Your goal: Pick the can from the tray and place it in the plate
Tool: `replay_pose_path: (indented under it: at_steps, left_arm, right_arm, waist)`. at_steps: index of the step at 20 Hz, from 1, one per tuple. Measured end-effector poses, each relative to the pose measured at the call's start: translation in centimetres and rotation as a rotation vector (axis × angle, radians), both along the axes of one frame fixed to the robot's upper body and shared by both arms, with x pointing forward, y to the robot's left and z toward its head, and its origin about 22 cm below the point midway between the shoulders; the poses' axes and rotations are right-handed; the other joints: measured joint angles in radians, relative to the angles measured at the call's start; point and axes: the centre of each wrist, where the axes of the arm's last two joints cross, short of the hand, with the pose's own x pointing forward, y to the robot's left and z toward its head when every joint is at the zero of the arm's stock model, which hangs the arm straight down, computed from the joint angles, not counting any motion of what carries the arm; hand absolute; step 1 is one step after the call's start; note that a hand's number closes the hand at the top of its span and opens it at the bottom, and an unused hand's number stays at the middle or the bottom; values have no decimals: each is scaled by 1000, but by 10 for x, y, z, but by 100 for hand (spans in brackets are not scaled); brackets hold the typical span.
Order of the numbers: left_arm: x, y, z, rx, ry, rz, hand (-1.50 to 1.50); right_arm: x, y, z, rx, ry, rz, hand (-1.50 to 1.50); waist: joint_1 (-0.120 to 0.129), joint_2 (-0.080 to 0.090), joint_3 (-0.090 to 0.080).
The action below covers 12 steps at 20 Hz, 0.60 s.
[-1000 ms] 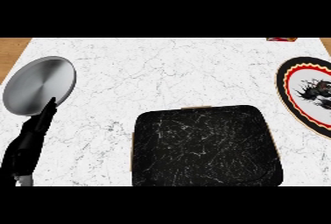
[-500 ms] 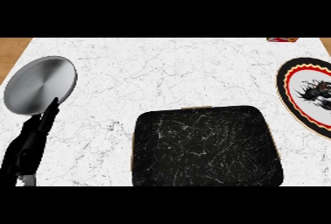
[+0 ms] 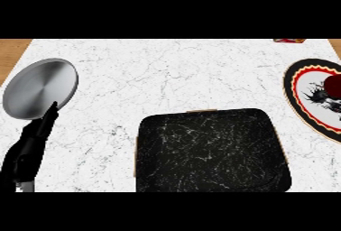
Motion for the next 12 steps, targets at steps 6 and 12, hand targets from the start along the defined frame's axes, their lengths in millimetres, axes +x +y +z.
replay_pose_path:
  at_steps: [6,12]
  left_arm:
    - [-2,3,-1,-2,-4,-4,0]
    - [2,3,-1,-1,-6,-3,0]
  right_arm:
    - [6,14,-28,69,87,-103,-150]
    - [10,19,-30,205,19,-138,-150]
  waist:
    - [-1,1,0]
    - [-3,2,1]
